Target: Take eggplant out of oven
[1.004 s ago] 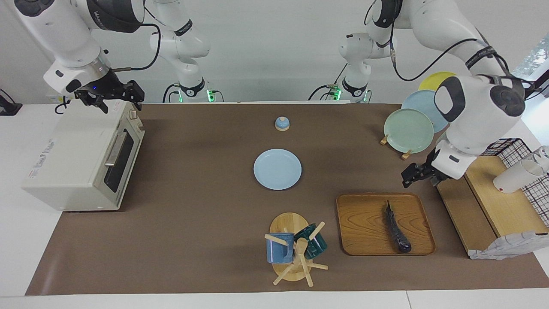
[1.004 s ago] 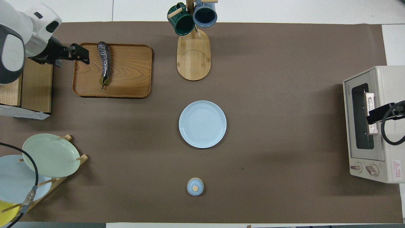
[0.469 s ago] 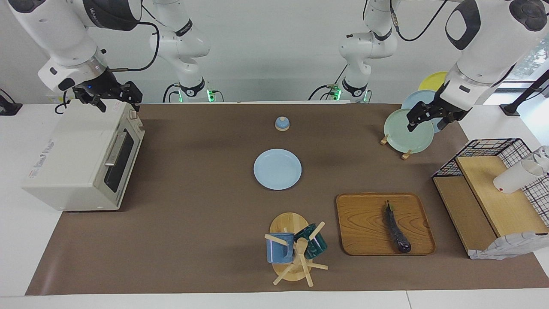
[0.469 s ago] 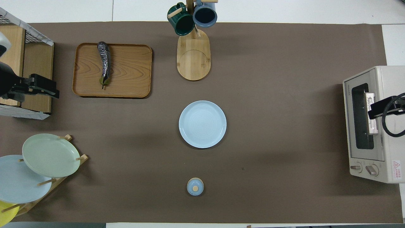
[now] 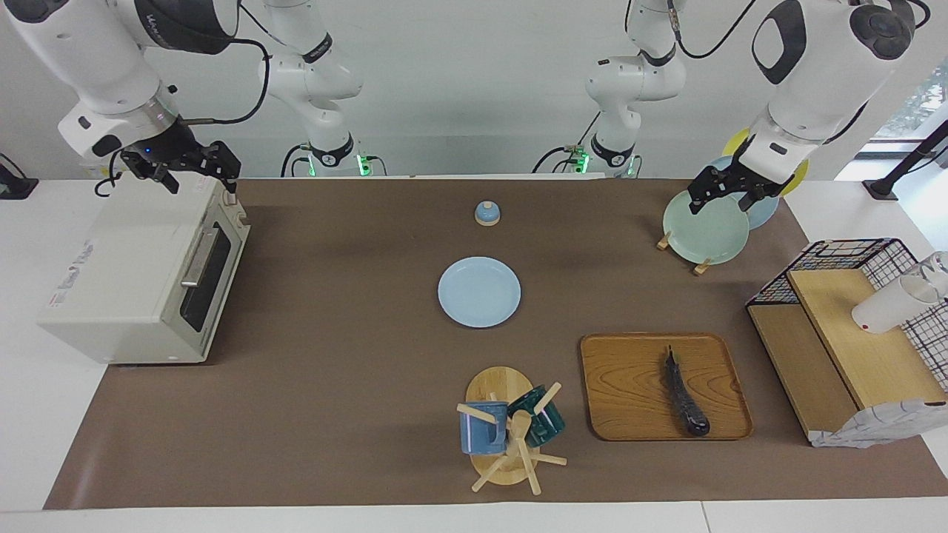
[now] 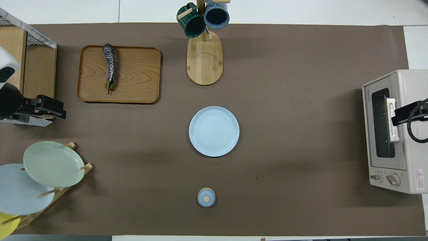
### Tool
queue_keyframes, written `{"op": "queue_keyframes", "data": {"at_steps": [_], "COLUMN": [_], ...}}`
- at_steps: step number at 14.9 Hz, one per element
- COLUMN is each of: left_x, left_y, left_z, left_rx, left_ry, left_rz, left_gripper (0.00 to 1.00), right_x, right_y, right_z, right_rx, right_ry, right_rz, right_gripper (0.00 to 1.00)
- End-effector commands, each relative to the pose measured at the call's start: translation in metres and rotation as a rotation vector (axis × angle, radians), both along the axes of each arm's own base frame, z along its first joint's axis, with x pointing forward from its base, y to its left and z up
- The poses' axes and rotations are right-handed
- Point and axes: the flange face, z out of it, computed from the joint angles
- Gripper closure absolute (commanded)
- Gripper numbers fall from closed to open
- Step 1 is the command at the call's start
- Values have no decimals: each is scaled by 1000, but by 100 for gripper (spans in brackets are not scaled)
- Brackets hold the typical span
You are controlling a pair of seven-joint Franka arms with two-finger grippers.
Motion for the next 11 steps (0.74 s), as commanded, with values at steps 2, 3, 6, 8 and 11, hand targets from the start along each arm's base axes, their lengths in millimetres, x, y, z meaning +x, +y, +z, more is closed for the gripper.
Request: {"op": "queue_keyframes", "data": {"at_steps": [2,3,6,8,11], "left_x": [-7,-7,-7,-7,-7], "left_y": [4,4,3,-2,-3], "left_z": [15,15,16,14,15], "left_rx": [16,16,14,13,13], "left_ry": [2,0,-3,-1,-3], "left_rz": [7,5,-2,-11,-13], "left_gripper": [0,0,0,0,0], "right_x": [8,8,8,9,10], "right_y": [-1,0,0,0,3], "right_z": [5,7,9,9,9], "right_rx": [31,29,27,26,27], "right_ry": [-37,-44,-49,-57,-59], "right_rz": [-22,-20,-29,-46,-64], "right_gripper": [0,0,0,0,0]}}
